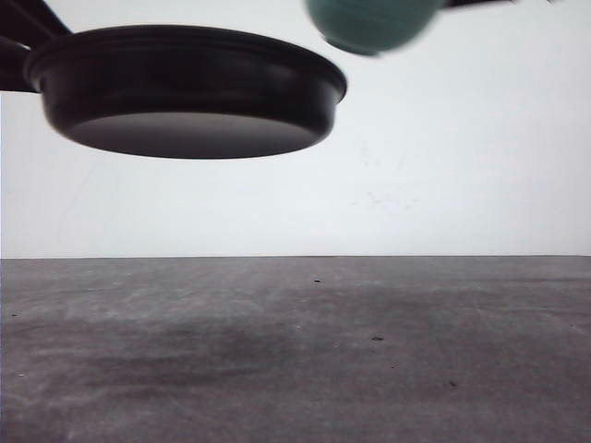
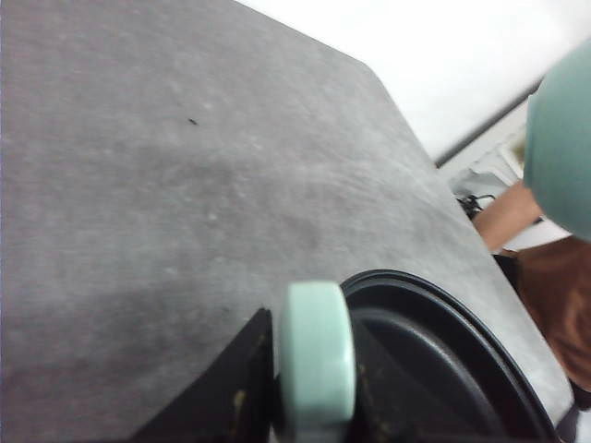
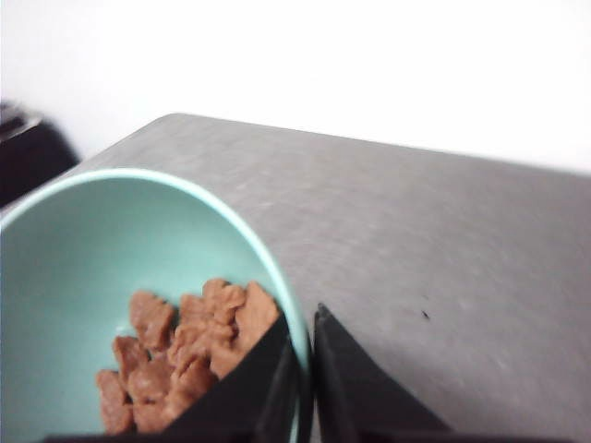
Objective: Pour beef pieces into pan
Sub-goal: 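Raise the bowl with the right gripper and tip the beef cubes into the pan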
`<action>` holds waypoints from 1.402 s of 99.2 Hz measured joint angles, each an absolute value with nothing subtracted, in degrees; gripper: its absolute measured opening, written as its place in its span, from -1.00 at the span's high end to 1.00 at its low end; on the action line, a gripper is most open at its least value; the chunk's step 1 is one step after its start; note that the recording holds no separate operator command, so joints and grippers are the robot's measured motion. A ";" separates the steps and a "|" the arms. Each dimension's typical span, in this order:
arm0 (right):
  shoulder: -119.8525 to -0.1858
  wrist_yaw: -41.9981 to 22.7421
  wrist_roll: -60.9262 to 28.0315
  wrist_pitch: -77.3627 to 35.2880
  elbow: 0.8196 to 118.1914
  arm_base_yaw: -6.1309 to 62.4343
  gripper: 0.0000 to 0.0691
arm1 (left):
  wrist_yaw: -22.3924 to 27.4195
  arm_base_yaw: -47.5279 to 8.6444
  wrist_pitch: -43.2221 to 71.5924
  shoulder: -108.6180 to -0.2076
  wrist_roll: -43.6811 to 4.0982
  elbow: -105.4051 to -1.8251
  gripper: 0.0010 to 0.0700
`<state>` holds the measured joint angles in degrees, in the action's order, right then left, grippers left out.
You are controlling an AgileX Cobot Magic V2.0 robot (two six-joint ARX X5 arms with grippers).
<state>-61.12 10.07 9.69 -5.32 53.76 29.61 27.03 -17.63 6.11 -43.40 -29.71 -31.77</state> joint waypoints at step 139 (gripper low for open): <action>-61.28 -34.35 -85.30 18.46 53.82 72.86 0.95 | 30.13 -20.40 16.91 -44.21 -30.89 -44.10 0.86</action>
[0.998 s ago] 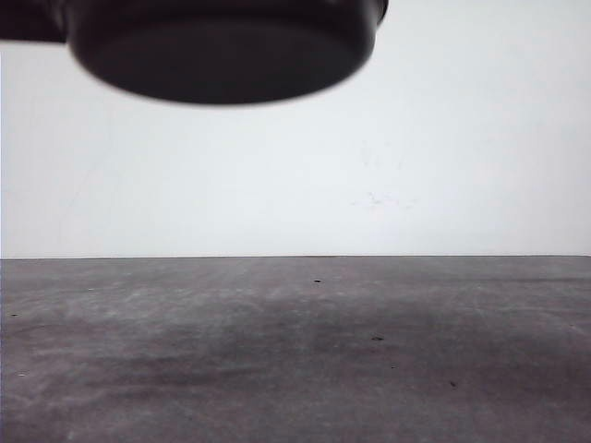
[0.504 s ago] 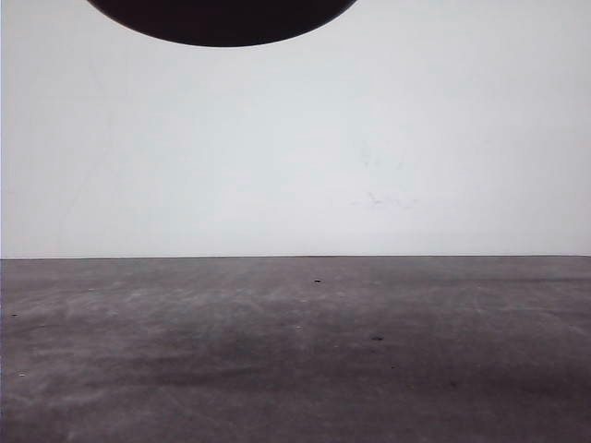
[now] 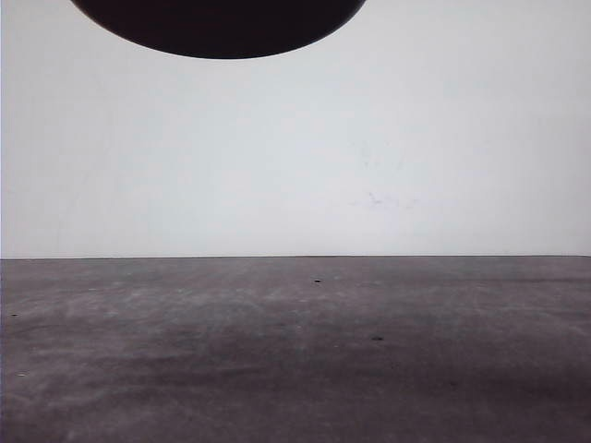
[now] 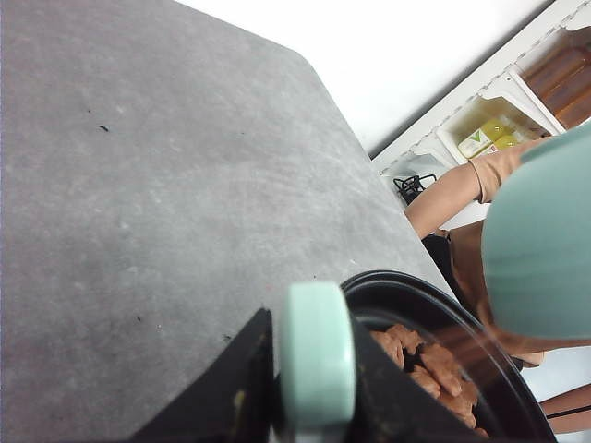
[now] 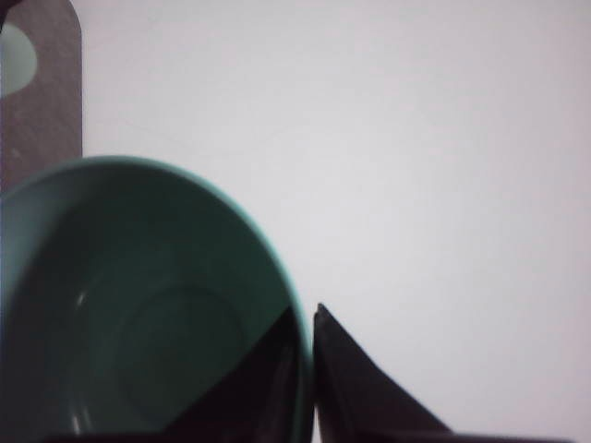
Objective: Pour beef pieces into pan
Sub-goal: 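Raise the bowl with the right gripper and tip the beef cubes into the pan, then lower the empty bowl to the table and open the right gripper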
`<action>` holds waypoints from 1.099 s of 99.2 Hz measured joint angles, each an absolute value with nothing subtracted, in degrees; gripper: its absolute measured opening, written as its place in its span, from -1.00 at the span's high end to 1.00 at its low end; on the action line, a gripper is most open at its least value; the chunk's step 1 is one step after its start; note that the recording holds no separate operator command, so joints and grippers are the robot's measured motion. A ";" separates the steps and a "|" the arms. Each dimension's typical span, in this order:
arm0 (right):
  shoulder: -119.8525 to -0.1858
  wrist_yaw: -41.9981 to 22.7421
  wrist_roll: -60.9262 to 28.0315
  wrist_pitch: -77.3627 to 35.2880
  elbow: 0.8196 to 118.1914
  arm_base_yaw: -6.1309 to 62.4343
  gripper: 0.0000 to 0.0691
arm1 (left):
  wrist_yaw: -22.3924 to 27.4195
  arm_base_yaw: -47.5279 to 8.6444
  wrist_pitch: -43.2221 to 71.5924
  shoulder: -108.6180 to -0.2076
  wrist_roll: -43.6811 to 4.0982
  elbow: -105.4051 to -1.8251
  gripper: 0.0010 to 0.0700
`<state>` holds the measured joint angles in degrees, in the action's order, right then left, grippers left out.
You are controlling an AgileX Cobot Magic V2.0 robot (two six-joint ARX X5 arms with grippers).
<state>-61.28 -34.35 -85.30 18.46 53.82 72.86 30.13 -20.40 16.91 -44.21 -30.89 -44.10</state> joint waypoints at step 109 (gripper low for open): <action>-67.59 4.93 17.21 -20.43 52.86 15.53 0.95 | 29.71 -20.40 16.84 -44.21 -27.64 -44.10 0.86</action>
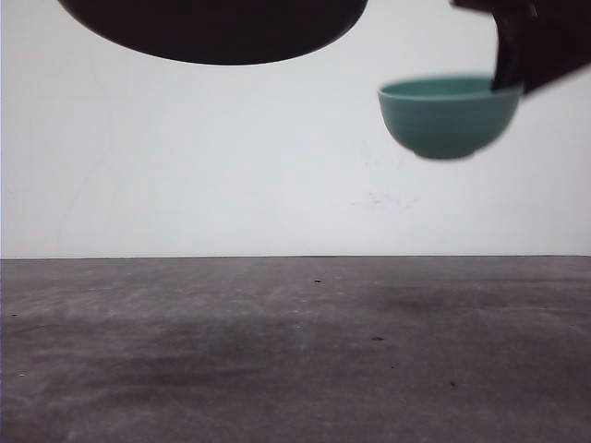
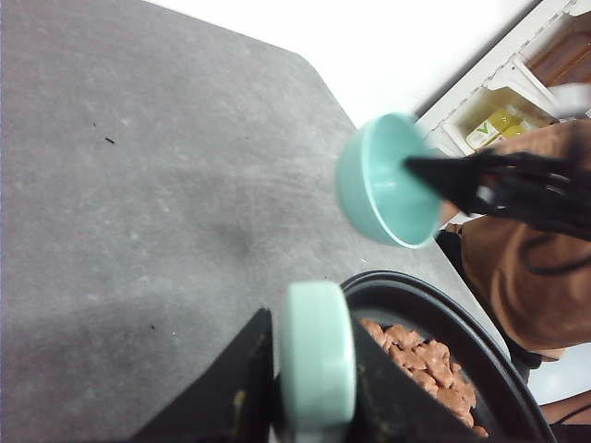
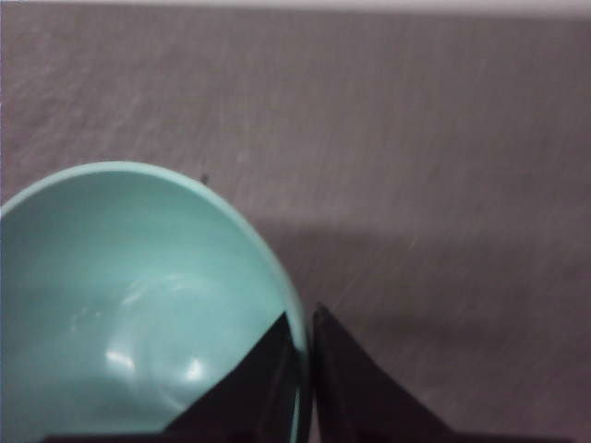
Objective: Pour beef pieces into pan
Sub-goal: 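Lower the empty bowl to the table and open the right gripper, then lower the pan onto the table with the left gripper and release the handle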
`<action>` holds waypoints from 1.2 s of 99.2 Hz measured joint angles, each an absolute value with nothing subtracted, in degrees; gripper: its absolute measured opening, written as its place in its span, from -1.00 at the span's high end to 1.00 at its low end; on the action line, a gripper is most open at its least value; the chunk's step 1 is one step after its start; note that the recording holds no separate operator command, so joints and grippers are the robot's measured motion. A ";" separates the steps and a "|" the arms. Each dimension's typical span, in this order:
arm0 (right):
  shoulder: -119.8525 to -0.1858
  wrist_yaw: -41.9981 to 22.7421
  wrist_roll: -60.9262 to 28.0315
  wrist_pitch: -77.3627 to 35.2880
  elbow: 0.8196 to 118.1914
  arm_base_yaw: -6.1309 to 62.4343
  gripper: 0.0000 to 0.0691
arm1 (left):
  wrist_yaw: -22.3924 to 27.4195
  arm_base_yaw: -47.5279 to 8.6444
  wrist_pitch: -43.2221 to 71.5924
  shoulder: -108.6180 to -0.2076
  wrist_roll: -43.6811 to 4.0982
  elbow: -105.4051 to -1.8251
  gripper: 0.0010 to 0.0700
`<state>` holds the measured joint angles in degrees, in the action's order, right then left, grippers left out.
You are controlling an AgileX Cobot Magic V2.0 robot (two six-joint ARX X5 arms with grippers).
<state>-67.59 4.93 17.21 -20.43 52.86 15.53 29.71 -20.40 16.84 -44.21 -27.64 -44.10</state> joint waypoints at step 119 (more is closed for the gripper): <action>-68.95 9.15 17.21 -15.64 50.43 11.25 -0.02 | 13.23 -19.62 6.96 -52.73 -22.92 -42.57 0.86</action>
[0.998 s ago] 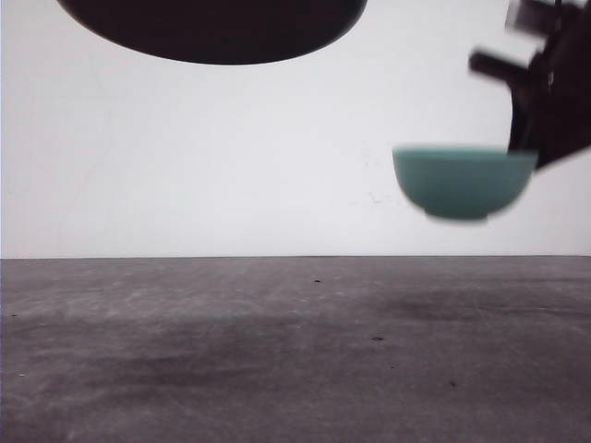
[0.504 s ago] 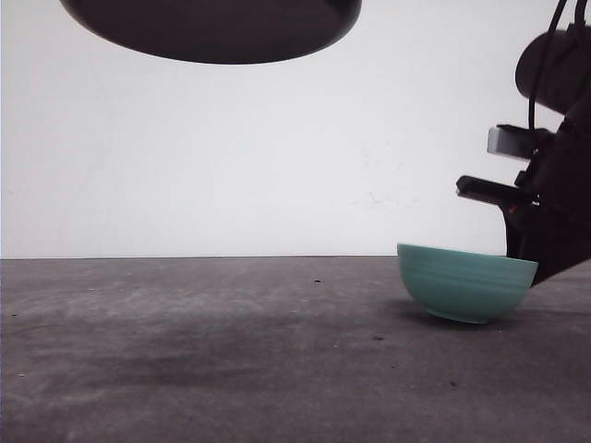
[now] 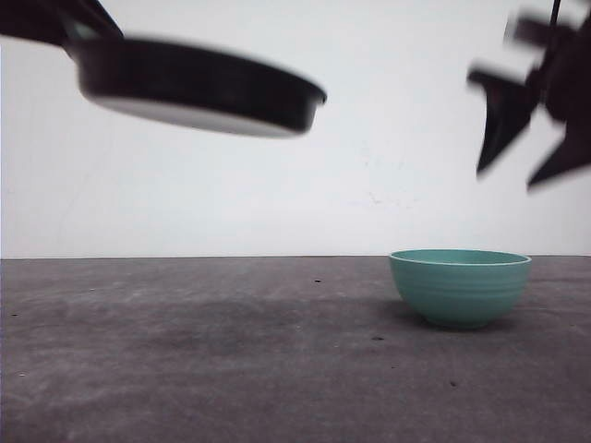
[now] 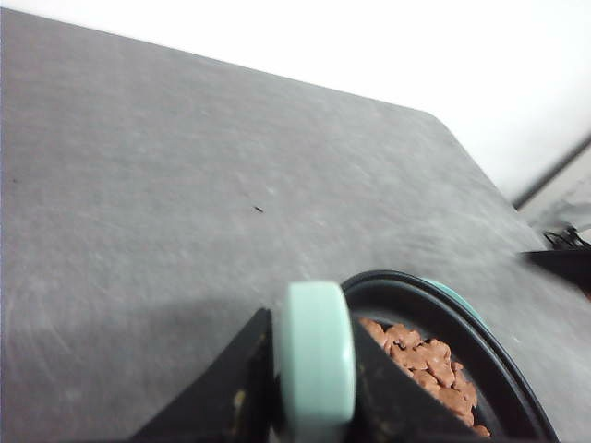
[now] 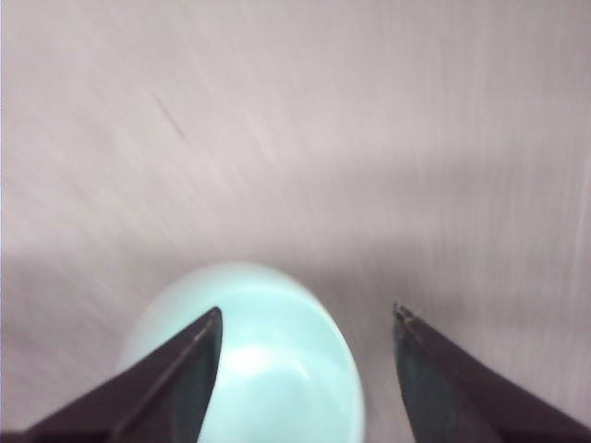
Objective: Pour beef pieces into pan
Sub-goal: 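Lower the pan onto the table with the left gripper and release the handle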
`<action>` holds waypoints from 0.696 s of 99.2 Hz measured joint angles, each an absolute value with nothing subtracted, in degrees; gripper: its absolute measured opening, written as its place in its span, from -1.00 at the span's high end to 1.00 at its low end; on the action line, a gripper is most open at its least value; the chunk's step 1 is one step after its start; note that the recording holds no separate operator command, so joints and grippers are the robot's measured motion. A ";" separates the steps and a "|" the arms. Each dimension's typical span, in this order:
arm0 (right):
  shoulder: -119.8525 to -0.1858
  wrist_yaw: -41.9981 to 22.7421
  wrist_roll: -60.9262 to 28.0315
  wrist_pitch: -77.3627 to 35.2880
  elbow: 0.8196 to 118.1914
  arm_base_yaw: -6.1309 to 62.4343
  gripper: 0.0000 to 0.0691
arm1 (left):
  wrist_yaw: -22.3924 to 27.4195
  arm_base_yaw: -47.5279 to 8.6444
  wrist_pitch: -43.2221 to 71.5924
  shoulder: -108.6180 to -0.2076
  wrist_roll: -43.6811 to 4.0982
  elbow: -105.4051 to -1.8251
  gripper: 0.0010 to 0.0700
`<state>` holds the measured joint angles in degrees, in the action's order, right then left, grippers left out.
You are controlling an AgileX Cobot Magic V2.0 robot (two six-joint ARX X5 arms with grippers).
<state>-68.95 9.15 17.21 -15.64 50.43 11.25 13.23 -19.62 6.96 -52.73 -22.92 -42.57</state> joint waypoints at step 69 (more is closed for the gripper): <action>-43.81 9.15 15.46 -25.78 50.59 12.80 -0.02 | 7.49 -17.50 -24.77 -90.87 -23.46 -39.57 0.84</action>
<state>-43.81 9.15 15.46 -25.78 50.59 12.80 7.49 -17.50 -24.77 -90.87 -23.46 -39.57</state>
